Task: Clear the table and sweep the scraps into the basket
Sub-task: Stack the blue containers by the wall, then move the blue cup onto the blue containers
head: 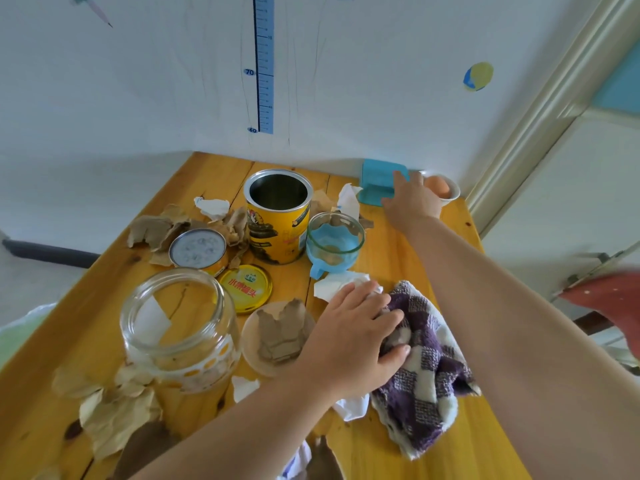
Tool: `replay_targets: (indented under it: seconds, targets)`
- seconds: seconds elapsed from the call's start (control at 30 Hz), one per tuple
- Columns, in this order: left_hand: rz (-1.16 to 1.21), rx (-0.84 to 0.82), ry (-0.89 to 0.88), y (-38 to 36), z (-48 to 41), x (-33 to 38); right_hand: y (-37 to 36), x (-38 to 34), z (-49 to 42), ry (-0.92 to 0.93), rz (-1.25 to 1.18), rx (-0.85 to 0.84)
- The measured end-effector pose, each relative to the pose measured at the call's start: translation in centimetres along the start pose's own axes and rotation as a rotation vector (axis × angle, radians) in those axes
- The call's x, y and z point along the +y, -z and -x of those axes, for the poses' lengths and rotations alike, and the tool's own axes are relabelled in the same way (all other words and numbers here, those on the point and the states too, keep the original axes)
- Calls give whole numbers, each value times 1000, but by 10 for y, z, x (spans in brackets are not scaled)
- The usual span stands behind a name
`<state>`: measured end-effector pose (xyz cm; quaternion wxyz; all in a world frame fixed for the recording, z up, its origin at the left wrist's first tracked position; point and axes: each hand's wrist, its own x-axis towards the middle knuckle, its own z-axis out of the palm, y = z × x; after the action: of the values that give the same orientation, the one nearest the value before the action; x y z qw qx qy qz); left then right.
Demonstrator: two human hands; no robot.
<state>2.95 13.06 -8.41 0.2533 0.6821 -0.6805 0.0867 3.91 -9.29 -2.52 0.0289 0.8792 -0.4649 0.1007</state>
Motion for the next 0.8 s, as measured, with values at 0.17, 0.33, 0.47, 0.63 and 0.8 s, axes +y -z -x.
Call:
replay_targets:
  seconds: [0.17,0.33,0.47,0.63,0.8]
  targets:
    - [19,-8,23,-1,1,1,28,-3,44,-59,-374,160]
    - [-58,-84,33,8,-2,4,53,-9,97,-32,-660,205]
    - [-107,-159,11,24,-1,7,68,-21,126,-28,-805,15]
    - [114,9,-7,86,-2,11,74,-28,143,-113,-977,-10]
    - [160,204,86,175,1,-28,69,-47,151,-132,-938,-52]
